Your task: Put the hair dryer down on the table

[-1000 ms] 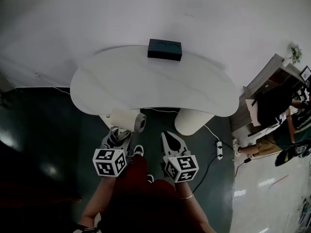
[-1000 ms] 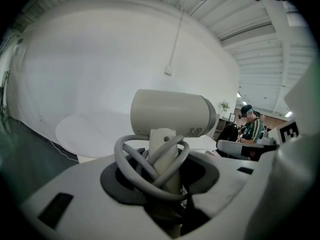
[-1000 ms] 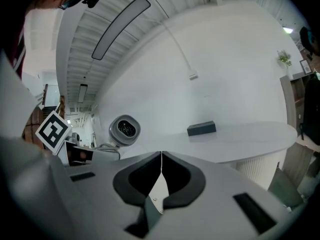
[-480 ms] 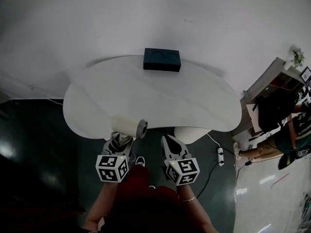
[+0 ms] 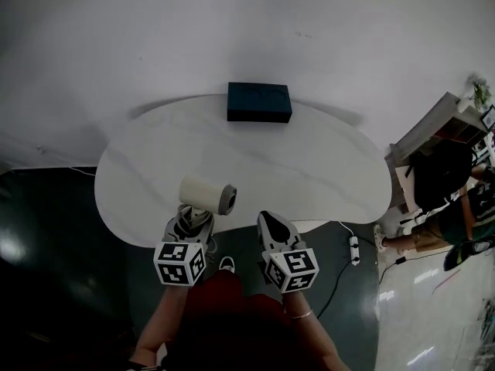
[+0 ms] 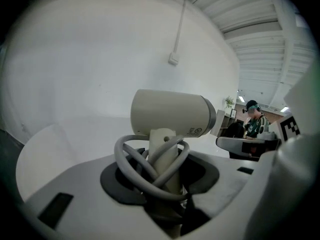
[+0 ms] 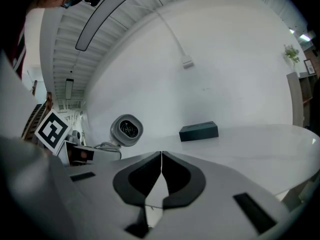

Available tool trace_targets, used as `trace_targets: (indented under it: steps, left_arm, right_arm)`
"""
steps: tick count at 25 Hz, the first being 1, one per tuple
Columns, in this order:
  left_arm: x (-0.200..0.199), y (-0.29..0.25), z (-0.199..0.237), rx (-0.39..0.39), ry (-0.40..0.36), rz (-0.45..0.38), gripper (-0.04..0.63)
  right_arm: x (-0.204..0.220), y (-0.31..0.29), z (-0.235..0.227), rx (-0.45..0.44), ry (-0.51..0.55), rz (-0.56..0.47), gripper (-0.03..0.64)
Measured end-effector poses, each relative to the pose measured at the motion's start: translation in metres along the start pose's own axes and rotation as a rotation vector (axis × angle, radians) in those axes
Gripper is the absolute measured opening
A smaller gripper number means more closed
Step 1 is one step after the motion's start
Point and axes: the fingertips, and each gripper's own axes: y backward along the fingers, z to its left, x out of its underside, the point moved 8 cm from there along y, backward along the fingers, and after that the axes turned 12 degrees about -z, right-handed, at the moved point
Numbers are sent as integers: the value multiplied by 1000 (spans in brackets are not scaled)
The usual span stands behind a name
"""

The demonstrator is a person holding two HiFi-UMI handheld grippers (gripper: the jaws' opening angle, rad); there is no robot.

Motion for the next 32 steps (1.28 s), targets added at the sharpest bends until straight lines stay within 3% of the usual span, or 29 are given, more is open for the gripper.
trace_targets:
  steps: [13, 32]
  left_arm:
    - [-21, -61, 46, 49, -31, 43, 199]
    - [-24, -131, 65, 141, -135, 138, 199]
  right_arm:
    - [-6, -62, -11, 54, 12, 5, 15]
    - [-6, -93, -38, 100, 18, 42, 15]
